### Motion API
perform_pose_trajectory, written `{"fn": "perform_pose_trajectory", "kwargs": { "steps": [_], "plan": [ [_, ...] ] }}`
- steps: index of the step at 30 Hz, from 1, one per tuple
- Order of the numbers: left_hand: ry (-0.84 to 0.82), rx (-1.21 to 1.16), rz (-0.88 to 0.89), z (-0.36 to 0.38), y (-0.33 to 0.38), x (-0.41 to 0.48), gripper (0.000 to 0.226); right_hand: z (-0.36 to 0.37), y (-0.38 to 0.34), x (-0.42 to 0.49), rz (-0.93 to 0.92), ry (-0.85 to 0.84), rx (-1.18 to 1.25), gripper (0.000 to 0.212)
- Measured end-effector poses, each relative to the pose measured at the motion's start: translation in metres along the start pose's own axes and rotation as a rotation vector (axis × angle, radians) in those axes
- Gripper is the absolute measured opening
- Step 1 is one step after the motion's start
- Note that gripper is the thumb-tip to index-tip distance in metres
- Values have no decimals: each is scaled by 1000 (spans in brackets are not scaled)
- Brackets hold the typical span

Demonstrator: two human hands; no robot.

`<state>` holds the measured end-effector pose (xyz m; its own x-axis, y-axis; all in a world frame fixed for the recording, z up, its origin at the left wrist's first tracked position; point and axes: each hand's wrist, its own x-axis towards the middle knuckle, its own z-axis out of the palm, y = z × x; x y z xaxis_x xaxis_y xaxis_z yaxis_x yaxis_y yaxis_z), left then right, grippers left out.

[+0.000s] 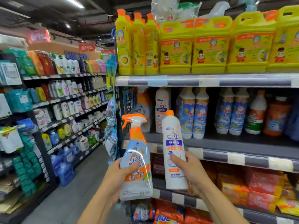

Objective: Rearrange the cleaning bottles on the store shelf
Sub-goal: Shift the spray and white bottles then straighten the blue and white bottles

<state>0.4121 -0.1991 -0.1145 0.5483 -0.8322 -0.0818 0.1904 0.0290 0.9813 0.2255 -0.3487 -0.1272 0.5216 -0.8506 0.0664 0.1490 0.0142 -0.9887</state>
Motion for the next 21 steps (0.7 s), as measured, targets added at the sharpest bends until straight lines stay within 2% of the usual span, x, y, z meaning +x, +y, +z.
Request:
{"fn": "perform_pose_trajectory", "kwargs": {
  "steps": [8, 13, 16, 21],
  "plan": [
    [-153, 63, 42, -27, 23, 71, 52, 35, -21, 78, -102, 105, -104, 31],
    [-156, 68, 97, -29, 35, 104, 58, 43, -35, 123, -175, 146, -234, 29],
    [-153, 51, 118, -27, 43, 124, 49, 45, -39, 147, -211, 179, -282, 26],
    [-113, 27, 152, -17, 50, 157, 35, 49, -27, 176, -220, 194, -219, 28]
  ]
}}
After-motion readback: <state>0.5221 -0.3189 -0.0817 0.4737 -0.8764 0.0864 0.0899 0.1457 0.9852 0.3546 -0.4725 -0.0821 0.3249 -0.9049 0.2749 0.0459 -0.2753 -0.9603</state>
